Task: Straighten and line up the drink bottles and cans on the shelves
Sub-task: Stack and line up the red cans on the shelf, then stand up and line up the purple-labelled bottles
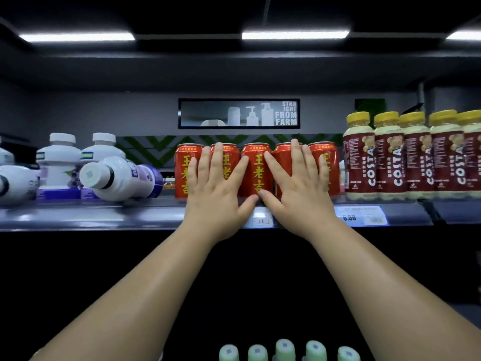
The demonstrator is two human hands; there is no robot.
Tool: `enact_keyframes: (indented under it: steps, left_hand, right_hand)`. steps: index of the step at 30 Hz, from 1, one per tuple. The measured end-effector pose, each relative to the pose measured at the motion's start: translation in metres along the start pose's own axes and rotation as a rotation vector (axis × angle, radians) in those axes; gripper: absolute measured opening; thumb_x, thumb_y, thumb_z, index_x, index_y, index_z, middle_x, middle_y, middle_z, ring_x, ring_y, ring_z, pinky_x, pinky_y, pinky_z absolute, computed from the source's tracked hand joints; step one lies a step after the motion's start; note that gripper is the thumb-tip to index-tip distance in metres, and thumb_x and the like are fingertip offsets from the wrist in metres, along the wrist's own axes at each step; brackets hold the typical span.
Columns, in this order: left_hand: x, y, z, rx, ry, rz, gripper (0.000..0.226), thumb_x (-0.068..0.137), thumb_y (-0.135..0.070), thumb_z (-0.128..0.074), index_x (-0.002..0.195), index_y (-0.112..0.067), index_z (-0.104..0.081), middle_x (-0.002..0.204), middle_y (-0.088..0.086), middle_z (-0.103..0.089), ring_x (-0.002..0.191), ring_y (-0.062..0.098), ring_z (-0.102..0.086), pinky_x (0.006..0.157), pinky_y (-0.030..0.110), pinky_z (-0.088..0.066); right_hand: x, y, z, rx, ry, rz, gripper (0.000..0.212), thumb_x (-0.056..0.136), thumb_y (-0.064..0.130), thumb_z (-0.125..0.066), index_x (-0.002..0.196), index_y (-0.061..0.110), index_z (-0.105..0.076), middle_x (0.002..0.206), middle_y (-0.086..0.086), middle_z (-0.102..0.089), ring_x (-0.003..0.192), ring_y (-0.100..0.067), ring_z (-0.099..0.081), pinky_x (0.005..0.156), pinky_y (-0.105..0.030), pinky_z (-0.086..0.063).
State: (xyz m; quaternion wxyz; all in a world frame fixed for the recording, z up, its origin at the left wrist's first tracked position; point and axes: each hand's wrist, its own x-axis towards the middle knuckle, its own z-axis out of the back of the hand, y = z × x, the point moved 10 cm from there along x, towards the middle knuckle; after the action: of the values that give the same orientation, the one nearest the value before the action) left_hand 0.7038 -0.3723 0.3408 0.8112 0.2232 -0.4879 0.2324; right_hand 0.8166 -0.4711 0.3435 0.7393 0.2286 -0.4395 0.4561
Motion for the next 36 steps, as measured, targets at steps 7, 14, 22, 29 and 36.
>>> enact_keyframes:
  steps: [7,14,22,29,36]
  left_hand:
    - [-0.009,0.012,0.015,-0.032,0.049,-0.011,0.075,0.088,-0.063,-0.043,0.153,-0.038,-0.017,0.164,0.008,0.001,0.15,0.028,0.004,0.121,0.05,0.003]
    - [-0.063,0.082,0.082,0.098,-0.055,0.012,0.068,0.077,-0.049,-0.053,0.14,-0.025,-0.045,0.155,0.016,-0.032,0.142,0.036,-0.025,0.115,0.054,-0.02]
    - [-0.074,0.182,0.109,-0.024,-0.099,0.079,0.068,0.077,-0.026,-0.069,0.14,-0.02,-0.043,0.152,0.011,-0.036,0.132,0.034,-0.041,0.1,0.044,-0.039]
    - [-0.059,0.235,0.079,-0.355,-0.034,0.057,0.064,0.088,-0.021,-0.063,0.145,-0.027,-0.033,0.144,0.0,-0.041,0.123,0.024,-0.048,0.097,0.041,-0.043]
    - [-0.05,0.249,0.053,-0.649,0.015,0.031,0.07,0.08,-0.012,-0.055,0.142,-0.031,-0.029,0.138,0.0,-0.048,0.117,0.024,-0.054,0.097,0.045,-0.047]
  right_hand:
    - [0.0,-0.003,0.004,0.072,0.032,0.031,0.077,0.092,0.065,-0.045,0.155,0.043,-0.007,0.165,-0.005,0.012,0.151,-0.026,0.014,0.12,-0.053,0.011]
    - [-0.028,0.075,0.009,0.232,0.054,0.196,0.078,0.081,0.059,-0.046,0.153,0.04,-0.022,0.165,-0.007,-0.004,0.151,-0.025,0.001,0.12,-0.048,0.008]
    - [0.013,0.22,0.021,0.409,-0.052,0.325,0.069,0.077,0.045,-0.069,0.139,0.023,-0.05,0.132,-0.003,-0.058,0.122,-0.028,-0.052,0.104,-0.048,-0.037]
    - [0.052,0.267,-0.014,0.541,0.053,0.163,0.074,0.074,0.03,-0.076,0.139,0.031,-0.042,0.135,-0.001,-0.051,0.124,-0.025,-0.048,0.102,-0.048,-0.043]
    - [0.06,0.28,-0.021,0.517,0.038,0.09,0.075,0.075,0.046,-0.076,0.14,0.038,-0.038,0.131,0.002,-0.051,0.12,-0.021,-0.051,0.097,-0.044,-0.047]
